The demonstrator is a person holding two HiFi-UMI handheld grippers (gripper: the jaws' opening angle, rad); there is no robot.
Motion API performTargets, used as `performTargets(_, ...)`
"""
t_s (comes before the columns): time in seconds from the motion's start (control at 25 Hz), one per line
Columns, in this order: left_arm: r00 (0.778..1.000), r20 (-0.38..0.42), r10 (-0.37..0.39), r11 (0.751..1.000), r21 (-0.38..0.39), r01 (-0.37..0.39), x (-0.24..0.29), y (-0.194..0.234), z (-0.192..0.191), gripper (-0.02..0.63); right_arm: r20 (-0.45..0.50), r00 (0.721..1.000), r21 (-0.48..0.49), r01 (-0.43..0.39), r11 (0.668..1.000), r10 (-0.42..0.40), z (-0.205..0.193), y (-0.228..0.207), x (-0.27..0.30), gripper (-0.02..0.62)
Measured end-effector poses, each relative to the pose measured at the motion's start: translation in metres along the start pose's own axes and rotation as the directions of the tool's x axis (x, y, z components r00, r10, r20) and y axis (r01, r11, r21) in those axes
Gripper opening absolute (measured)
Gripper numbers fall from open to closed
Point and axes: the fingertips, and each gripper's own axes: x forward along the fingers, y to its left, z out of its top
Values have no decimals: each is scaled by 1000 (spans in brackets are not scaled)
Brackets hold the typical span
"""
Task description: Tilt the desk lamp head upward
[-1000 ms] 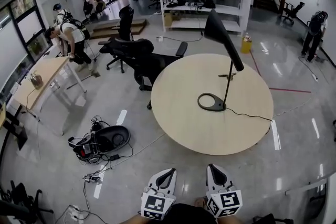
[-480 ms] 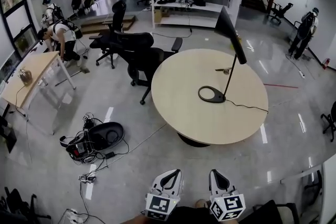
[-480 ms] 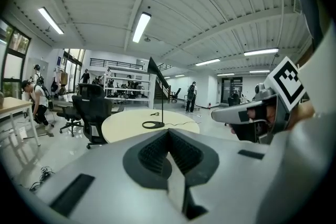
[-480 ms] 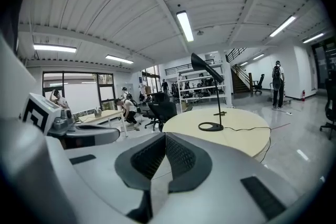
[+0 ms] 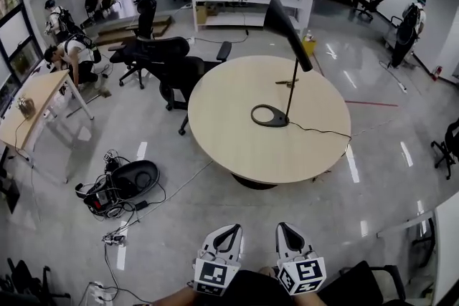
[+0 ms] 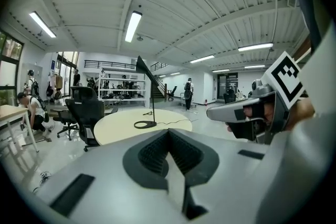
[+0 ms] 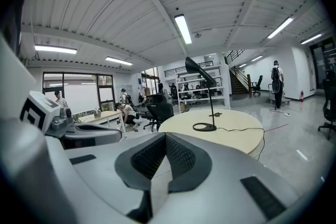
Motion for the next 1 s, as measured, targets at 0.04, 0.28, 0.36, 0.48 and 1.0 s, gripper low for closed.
performTargets(0.04,1000,-13,6,1000,16,-6,2,-6,0,46,-1,1000,0,-2,1000,2,-2,-5,-4,15)
performTargets(0.28,1000,8,12,1000,6,-12,15,-46,5,46,-3,1000,3,-10,1000,10,-8,-37,-31,15)
performTargets(0.36,1000,3,16,1000,13,-16,16,-57,7,46,-5,1000,3,-13,1000,13,-9,-46,-39,15)
performTargets(0.48,1000,-2,23,1000,22,-23,17,-70,8,46,-9,1000,5,-21,1000,21,-11,-54,-48,14)
performTargets(1.0,1000,6,17,999,40,-17,16,-90,6,46,-7,1000,16,-2,1000,2,-20,-68,-67,14)
